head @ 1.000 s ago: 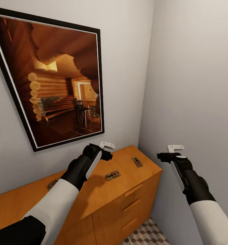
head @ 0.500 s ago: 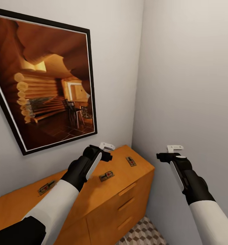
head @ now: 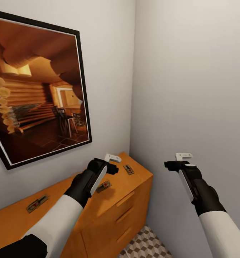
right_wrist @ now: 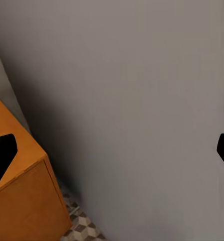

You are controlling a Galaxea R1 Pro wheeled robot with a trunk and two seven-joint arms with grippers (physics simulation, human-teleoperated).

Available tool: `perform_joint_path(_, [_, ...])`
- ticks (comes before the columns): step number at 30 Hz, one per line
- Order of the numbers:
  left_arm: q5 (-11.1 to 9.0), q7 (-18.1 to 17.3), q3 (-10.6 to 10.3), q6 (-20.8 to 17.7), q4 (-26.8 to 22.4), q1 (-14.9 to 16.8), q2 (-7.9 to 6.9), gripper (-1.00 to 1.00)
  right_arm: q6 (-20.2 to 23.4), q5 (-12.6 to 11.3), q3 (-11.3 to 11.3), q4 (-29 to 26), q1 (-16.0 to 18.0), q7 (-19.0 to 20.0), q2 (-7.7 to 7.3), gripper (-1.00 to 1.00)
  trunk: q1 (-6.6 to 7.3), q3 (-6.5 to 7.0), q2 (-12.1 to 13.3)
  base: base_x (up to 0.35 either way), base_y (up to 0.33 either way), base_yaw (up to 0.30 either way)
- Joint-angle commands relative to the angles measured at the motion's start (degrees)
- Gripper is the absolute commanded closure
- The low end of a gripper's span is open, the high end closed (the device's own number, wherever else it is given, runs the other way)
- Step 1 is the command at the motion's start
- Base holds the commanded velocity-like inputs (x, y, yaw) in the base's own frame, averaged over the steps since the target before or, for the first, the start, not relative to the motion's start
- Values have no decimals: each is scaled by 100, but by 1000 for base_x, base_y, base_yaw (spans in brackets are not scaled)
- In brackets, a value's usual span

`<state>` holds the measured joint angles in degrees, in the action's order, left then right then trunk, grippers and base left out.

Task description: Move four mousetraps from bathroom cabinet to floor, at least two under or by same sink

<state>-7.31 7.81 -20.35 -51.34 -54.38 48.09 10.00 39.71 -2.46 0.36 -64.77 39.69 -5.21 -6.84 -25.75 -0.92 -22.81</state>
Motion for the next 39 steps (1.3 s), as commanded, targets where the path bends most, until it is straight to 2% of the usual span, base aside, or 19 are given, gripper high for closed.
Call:
perform_joint_path(1, [-60,57,-7,29,-3,-34,0,-100,27,-27,6,-3,4,-33,-2,-100,-3,-9,-10,0,0,-55])
perform_joint_path(11, [-55,94,-3,359,-1,-292,0,-100,27,-27,15,7,4,-33,5,-100,-3,-6,-10,0,0,-21])
perform_joint_path(24, [-48,99,6,390,-2,-348,-3,-100,28,-33,17,8,4,-22,31,-100,-3,-6,-10,0,0,-2])
perform_joint_path(30, [-49,95,12,375,-2,-351,-158,-100,28,-33,39,32,4,94,73,-100,-3,-6,-10,0,0,0])
perform_joint_path(36, [-51,91,13,377,-2,-352,-240,-100,42,-30,265,67,4,511,94,-100,-3,-6,-10,0,0,0])
perform_joint_path(39, [-51,90,13,378,-2,-352,-259,-100,48,-22,503,82,4,833,99,-100,-3,-6,-10,0,0,0])
